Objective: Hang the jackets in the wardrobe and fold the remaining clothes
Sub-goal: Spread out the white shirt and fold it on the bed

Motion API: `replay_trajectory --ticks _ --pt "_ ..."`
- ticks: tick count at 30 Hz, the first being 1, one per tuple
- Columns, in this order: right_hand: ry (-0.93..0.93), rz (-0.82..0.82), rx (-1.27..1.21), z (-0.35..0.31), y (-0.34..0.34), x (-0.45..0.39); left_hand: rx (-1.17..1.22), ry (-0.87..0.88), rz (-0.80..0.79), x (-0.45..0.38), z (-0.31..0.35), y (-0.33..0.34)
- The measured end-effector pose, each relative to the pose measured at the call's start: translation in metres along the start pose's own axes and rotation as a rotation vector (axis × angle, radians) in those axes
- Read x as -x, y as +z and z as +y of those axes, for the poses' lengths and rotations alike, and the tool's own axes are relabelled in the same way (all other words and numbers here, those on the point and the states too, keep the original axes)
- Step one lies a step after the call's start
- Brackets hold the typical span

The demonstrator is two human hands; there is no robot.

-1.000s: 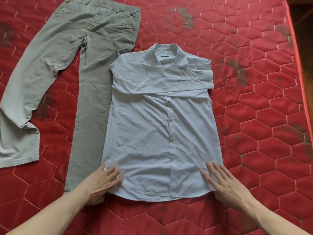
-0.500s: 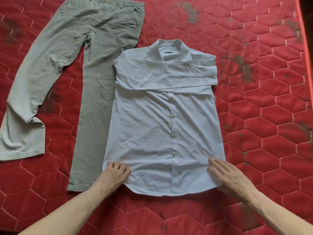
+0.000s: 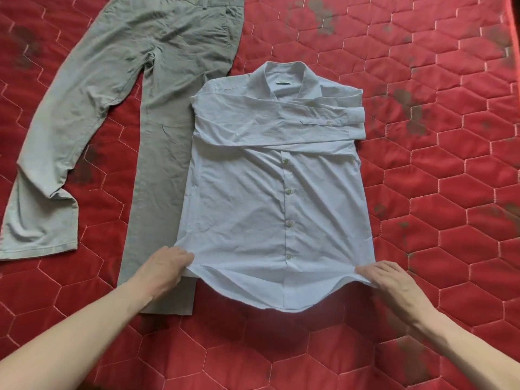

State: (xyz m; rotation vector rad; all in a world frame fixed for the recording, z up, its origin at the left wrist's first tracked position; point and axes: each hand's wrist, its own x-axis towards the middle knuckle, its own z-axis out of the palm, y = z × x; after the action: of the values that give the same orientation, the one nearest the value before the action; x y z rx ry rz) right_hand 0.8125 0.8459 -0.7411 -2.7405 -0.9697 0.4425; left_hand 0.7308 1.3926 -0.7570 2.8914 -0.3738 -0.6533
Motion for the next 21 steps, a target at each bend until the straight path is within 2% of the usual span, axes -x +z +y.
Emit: replay_trajectory --ticks 4,8,11,13,17,21 --pt "0.309 0.122 -0.245 0.000 -0.012 -0.007 0.045 0.144 0.063 0.003 -0.004 -0.031" --pt "0.449 0.225 -0.562 0.008 -0.031 -0.028 -0.054 0.294 0.119 -0.004 -0.007 -0.060" --pt "0.544 0.317 -0.725 0.014 -0.049 -0.063 -0.096 0.297 0.231 -0.028 -0.016 -0.083" --pt "0.591 0.393 -0.773 0.018 -0.059 -0.091 -0.019 0.177 0.332 -0.046 -0.020 -0.096" --pt "0.680 0.513 -0.803 0.027 -0.061 -0.142 0.374 -0.187 0.415 -0.089 -0.027 -0.103" --pt "0.737 0.512 -0.701 0.033 -0.059 -0.177 0.566 -0.423 0.469 -0.132 -0.042 -0.104"
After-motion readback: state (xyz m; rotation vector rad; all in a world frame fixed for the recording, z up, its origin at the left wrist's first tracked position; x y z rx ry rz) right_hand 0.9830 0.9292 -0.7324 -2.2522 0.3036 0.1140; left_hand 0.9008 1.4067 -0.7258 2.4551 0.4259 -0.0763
